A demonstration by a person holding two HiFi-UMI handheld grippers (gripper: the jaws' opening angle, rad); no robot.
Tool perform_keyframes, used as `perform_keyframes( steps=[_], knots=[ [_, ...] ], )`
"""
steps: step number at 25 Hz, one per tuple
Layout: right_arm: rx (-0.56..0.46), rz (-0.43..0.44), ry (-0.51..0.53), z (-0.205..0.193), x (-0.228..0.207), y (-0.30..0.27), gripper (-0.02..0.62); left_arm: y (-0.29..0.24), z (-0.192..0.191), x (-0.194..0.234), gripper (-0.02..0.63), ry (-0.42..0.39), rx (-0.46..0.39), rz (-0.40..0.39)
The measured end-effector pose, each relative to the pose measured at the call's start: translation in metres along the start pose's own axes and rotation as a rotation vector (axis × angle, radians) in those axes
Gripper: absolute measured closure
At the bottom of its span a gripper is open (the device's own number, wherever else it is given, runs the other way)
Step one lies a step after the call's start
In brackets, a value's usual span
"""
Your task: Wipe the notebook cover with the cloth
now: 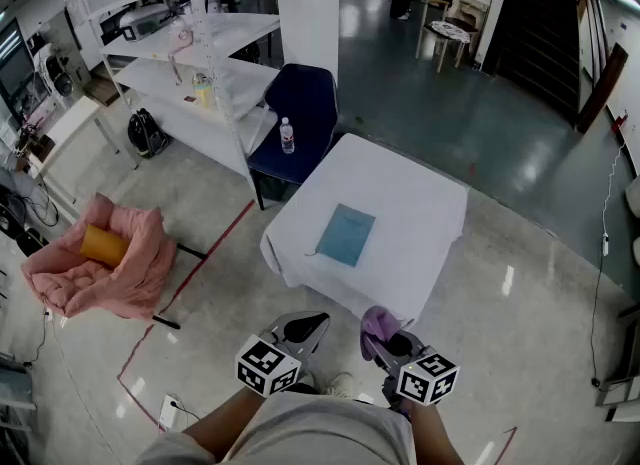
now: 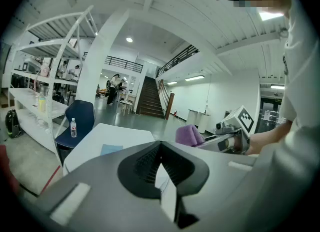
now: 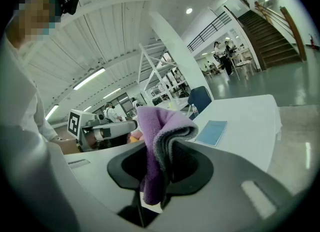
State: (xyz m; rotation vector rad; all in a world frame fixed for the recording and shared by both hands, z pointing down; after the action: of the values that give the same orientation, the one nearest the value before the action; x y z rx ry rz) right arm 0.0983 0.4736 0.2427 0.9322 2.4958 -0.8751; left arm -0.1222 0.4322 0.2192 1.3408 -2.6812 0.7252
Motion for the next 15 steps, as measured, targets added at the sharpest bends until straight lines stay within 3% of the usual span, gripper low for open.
perform_keyframes(
  steps=[15],
  knots=[
    [0.025, 0.014, 0.031, 0.0, -0.014, 0.008, 0.479, -0.013, -0.002, -0.013, 0.606, 0.002, -0.005, 0.025]
  ],
)
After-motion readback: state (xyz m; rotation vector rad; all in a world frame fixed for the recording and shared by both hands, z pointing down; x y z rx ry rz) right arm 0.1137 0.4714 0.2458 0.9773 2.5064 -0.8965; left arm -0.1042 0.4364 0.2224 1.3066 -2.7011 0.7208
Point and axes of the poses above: the fingertips, and each gripper's own axes: y backward along the fingers, x to its left, z out of its top, the point moved 9 cm from there along y, backward along the fingers, and after that the axes turned 6 degrees about x, right-handed, at the moved point
